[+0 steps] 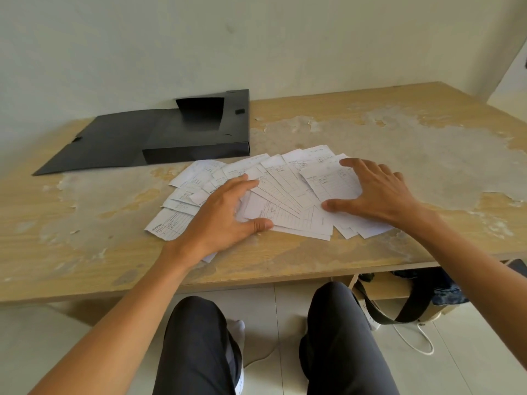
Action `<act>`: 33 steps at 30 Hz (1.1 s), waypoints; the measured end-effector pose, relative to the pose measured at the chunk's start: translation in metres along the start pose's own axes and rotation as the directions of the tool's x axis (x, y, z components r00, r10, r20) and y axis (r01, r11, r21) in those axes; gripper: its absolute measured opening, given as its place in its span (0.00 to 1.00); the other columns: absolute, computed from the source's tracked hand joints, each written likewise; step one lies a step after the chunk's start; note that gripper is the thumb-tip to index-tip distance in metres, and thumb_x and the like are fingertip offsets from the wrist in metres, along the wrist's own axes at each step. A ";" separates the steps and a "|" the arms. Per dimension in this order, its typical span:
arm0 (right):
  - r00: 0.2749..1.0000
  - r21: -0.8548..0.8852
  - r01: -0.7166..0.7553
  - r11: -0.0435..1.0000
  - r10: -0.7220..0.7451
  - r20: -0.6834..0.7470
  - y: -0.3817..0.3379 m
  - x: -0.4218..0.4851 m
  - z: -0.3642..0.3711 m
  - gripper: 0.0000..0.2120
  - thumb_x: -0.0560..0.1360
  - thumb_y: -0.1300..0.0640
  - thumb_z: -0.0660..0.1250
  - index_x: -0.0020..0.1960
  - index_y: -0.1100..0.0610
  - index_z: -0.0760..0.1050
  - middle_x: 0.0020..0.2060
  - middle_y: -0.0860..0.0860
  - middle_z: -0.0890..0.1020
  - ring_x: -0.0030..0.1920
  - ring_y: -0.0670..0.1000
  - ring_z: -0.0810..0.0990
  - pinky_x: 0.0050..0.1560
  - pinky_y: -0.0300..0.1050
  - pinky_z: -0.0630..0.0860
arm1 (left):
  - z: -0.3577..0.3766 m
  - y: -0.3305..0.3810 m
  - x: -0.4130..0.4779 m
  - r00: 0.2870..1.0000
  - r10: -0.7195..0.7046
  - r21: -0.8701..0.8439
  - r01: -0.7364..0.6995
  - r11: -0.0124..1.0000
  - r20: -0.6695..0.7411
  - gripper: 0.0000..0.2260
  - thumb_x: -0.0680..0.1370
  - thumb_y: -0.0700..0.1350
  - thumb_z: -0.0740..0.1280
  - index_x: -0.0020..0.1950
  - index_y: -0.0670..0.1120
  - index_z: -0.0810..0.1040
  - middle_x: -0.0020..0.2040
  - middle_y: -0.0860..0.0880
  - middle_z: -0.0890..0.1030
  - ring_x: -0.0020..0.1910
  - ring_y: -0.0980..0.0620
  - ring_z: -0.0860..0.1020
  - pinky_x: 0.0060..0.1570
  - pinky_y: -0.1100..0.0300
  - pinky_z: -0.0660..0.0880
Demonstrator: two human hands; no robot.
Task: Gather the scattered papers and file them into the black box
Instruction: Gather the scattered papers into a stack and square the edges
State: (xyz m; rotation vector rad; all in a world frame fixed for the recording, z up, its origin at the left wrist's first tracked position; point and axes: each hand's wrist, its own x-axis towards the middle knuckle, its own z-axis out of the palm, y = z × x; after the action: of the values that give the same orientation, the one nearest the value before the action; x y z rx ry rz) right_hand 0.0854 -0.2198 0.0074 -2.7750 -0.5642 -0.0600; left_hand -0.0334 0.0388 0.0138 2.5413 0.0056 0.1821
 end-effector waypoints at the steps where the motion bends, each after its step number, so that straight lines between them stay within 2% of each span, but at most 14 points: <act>1: 1.000 0.004 0.007 1.000 -0.007 0.006 -0.001 0.001 0.001 0.50 0.59 0.24 0.64 0.74 0.47 0.56 0.74 0.53 0.64 0.70 0.60 0.66 0.67 0.60 0.60 | 0.001 -0.001 0.000 0.999 0.001 -0.008 -0.001 1.000 -0.045 0.37 0.67 0.59 0.73 0.73 0.50 0.67 0.76 0.50 0.63 0.75 0.50 0.61 0.69 0.56 0.58; 4: 1.000 0.021 0.016 1.000 -0.016 0.007 -0.006 0.007 0.004 0.49 0.61 0.26 0.65 0.74 0.47 0.56 0.74 0.53 0.63 0.70 0.59 0.65 0.67 0.59 0.59 | 0.004 0.001 -0.002 0.989 0.010 0.084 0.002 0.996 -0.145 0.32 0.71 0.58 0.71 0.72 0.49 0.69 0.76 0.49 0.63 0.75 0.49 0.61 0.69 0.53 0.61; 7: 1.000 0.020 0.027 0.999 -0.027 0.010 -0.013 0.012 0.007 0.48 0.61 0.28 0.65 0.74 0.47 0.57 0.74 0.53 0.64 0.70 0.59 0.66 0.66 0.59 0.59 | 0.006 0.000 -0.006 0.978 -0.048 0.226 0.094 0.970 -0.201 0.32 0.74 0.63 0.64 0.73 0.48 0.67 0.77 0.47 0.62 0.76 0.47 0.60 0.72 0.48 0.58; 10: 1.000 0.034 0.017 0.999 -0.017 0.007 -0.018 0.015 0.009 0.47 0.61 0.28 0.66 0.74 0.47 0.57 0.73 0.53 0.64 0.69 0.59 0.65 0.67 0.59 0.59 | 0.002 -0.007 -0.016 0.937 -0.213 0.288 0.292 0.912 -0.276 0.42 0.71 0.73 0.56 0.76 0.47 0.60 0.78 0.42 0.58 0.77 0.42 0.57 0.74 0.40 0.55; 13: 1.000 0.018 0.007 1.000 -0.006 -0.015 -0.021 0.018 0.012 0.46 0.62 0.27 0.65 0.74 0.47 0.58 0.72 0.53 0.66 0.69 0.59 0.65 0.66 0.59 0.59 | -0.008 -0.014 -0.036 0.841 -0.437 0.311 0.529 0.789 -0.320 0.53 0.64 0.79 0.48 0.78 0.45 0.48 0.78 0.34 0.53 0.77 0.35 0.53 0.72 0.36 0.48; 16: 1.000 0.002 0.025 1.000 -0.025 -0.016 -0.028 0.019 0.018 0.45 0.63 0.27 0.64 0.74 0.47 0.59 0.72 0.53 0.66 0.70 0.59 0.65 0.67 0.58 0.58 | -0.013 -0.016 -0.050 0.779 -0.544 0.331 0.626 0.706 -0.312 0.56 0.61 0.80 0.41 0.78 0.45 0.40 0.75 0.30 0.57 0.75 0.32 0.55 0.71 0.35 0.45; 18: 0.999 -0.002 0.034 0.999 -0.034 -0.020 -0.033 0.019 0.020 0.45 0.63 0.27 0.63 0.73 0.47 0.59 0.73 0.53 0.66 0.70 0.59 0.64 0.67 0.59 0.58 | -0.010 -0.017 -0.052 0.787 -0.542 0.344 0.617 0.708 -0.296 0.56 0.61 0.81 0.42 0.78 0.46 0.39 0.75 0.30 0.58 0.75 0.33 0.55 0.71 0.35 0.45; 20: 0.999 -0.001 0.041 0.999 -0.041 -0.019 -0.037 0.020 0.021 0.45 0.64 0.27 0.63 0.73 0.48 0.59 0.73 0.54 0.66 0.70 0.60 0.65 0.67 0.59 0.58 | -0.008 -0.018 -0.049 0.810 -0.513 0.309 0.584 0.751 -0.285 0.56 0.62 0.80 0.49 0.78 0.47 0.39 0.76 0.34 0.58 0.76 0.35 0.54 0.71 0.35 0.46; 24: 0.999 0.002 0.046 0.999 -0.046 -0.007 -0.040 0.022 0.020 0.46 0.62 0.26 0.62 0.73 0.48 0.59 0.72 0.54 0.67 0.68 0.59 0.66 0.66 0.59 0.60 | -0.005 -0.024 -0.038 0.842 -0.434 0.023 0.465 0.885 -0.320 0.56 0.63 0.71 0.69 0.78 0.51 0.41 0.79 0.43 0.55 0.77 0.41 0.54 0.73 0.35 0.52; 27: 0.999 -0.009 0.040 0.999 -0.040 -0.010 -0.042 0.021 0.022 0.45 0.63 0.26 0.62 0.73 0.48 0.59 0.71 0.53 0.67 0.68 0.59 0.66 0.66 0.58 0.60 | -0.008 -0.021 -0.034 0.808 -0.444 -0.377 0.301 0.876 -0.386 0.53 0.63 0.53 0.80 0.78 0.54 0.49 0.73 0.49 0.67 0.72 0.49 0.67 0.68 0.42 0.69; 29: 0.999 -0.023 0.041 0.999 -0.041 -0.012 -0.043 0.021 0.023 0.44 0.64 0.26 0.61 0.73 0.47 0.60 0.72 0.53 0.67 0.68 0.59 0.66 0.66 0.58 0.59 | -0.015 -0.015 -0.034 0.731 -0.551 -0.658 0.187 0.729 -0.402 0.46 0.67 0.39 0.78 0.76 0.53 0.54 0.58 0.57 0.76 0.56 0.61 0.78 0.55 0.55 0.80; 30: 0.999 -0.027 0.040 0.999 -0.040 -0.013 -0.043 0.021 0.024 0.44 0.64 0.26 0.60 0.73 0.48 0.60 0.72 0.54 0.67 0.68 0.59 0.66 0.66 0.58 0.59 | -0.018 -0.012 -0.032 0.687 -0.626 -0.785 0.132 0.605 -0.368 0.45 0.68 0.34 0.76 0.77 0.51 0.53 0.54 0.58 0.76 0.50 0.62 0.79 0.49 0.59 0.81; 32: 0.999 -0.030 0.037 0.999 -0.037 -0.012 -0.043 0.021 0.024 0.44 0.63 0.25 0.59 0.72 0.48 0.60 0.72 0.54 0.67 0.68 0.59 0.66 0.66 0.58 0.59 | -0.024 -0.009 -0.028 0.612 -0.747 -0.945 -0.001 0.328 -0.260 0.45 0.69 0.29 0.73 0.77 0.49 0.52 0.60 0.48 0.76 0.54 0.53 0.80 0.53 0.54 0.80; 33: 0.999 -0.030 0.035 0.999 -0.035 -0.012 -0.043 0.021 0.024 0.44 0.63 0.25 0.59 0.72 0.48 0.60 0.72 0.53 0.67 0.68 0.59 0.66 0.66 0.58 0.59 | -0.027 -0.008 -0.025 0.583 -0.780 -0.970 -0.066 0.234 -0.228 0.45 0.69 0.28 0.72 0.78 0.48 0.52 0.63 0.44 0.75 0.57 0.49 0.79 0.56 0.52 0.78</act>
State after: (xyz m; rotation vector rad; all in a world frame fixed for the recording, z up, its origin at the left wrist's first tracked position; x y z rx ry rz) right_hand 0.0874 -0.1674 -0.0013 -2.7920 -0.6137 -0.0936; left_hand -0.0617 0.0590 0.0279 1.0189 0.6978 0.7226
